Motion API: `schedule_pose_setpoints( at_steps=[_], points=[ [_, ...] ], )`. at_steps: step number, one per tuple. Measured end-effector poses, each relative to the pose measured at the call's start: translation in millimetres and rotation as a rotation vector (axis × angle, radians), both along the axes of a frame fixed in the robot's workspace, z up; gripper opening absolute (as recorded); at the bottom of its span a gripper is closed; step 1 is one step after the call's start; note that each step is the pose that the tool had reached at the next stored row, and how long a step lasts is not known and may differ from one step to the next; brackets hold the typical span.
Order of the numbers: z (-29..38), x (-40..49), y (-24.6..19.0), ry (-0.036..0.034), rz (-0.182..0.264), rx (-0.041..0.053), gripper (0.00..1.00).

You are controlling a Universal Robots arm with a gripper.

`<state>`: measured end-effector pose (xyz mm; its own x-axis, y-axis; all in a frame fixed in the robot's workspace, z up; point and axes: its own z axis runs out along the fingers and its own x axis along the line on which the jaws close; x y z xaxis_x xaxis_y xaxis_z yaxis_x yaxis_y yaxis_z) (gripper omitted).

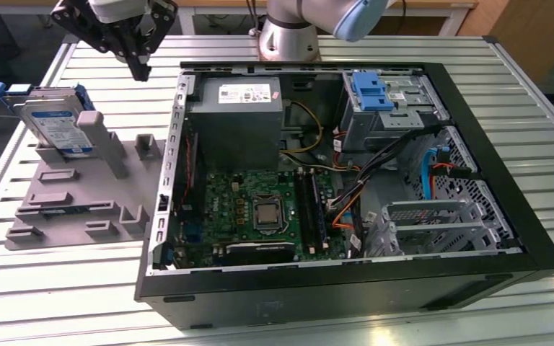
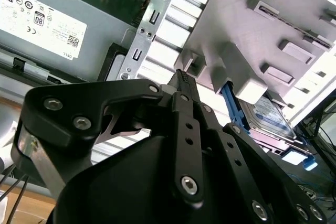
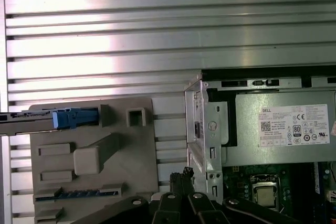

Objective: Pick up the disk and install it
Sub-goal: 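Reach for the disk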

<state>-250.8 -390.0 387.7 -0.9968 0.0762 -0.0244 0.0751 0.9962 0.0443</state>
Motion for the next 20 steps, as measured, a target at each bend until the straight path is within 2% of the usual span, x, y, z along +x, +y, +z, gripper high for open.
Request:
schedule_pose_setpoints(
  at_steps=[10,16,20],
  points=[
    [-0.2,-6.7,0.4,0.0,0.0,0.0,0.11],
    [-0.6,-22.5,5.0,0.0,0.0,0.0,0.11],
    [-0.9,-33.8,6.3,0.0001,0.0,0.0,0.11]
  ],
)
